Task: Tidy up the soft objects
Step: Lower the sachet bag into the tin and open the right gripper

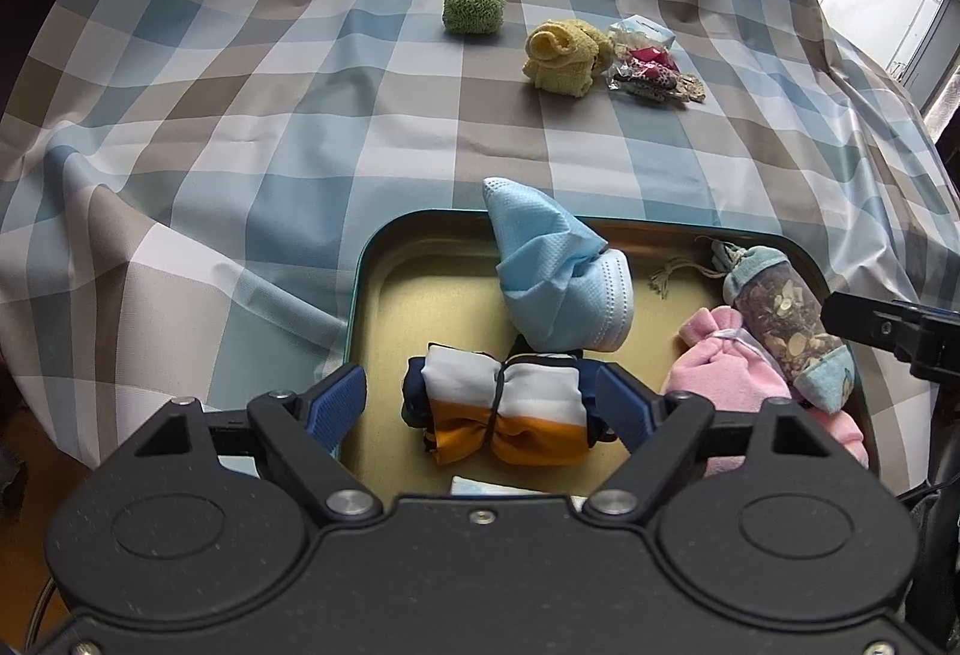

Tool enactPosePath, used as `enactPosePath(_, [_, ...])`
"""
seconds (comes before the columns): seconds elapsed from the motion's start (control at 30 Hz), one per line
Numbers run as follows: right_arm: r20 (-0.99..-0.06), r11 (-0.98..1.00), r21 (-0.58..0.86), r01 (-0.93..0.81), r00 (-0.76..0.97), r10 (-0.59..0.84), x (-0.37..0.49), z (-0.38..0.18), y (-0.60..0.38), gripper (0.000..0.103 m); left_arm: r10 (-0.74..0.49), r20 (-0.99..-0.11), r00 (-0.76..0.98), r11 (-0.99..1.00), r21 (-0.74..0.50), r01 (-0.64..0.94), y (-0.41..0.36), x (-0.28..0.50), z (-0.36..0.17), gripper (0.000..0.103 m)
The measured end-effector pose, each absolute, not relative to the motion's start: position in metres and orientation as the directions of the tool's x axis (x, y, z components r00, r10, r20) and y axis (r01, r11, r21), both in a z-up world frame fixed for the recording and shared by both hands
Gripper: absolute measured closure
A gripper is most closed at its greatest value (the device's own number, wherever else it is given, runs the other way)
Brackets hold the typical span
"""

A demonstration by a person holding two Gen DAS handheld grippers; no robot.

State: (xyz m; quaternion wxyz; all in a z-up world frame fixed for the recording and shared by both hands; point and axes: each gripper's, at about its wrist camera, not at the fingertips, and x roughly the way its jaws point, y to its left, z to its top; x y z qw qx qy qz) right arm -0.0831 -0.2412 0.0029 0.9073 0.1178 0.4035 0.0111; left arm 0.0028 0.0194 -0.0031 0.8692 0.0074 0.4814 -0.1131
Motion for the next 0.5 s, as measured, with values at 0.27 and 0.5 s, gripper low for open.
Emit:
enactPosePath(0.27, [-0.773,0.967,0.249,0.061,0.614,0.160,-0.064,0.001,-0.249,0.020,-0.200,-0.864,0.462,0.954,-0.063,0.295,0.016,0.021,0.002,0.023])
enactPosePath(0.5, [-0.759,0.975,0.211,0.065,0.639,0.122,-0.026,0.013,-0.257,0.016,-0.178,-0.845,0.504,0.944,-0.002,0.330,0.008,0.059,0.016,0.023])
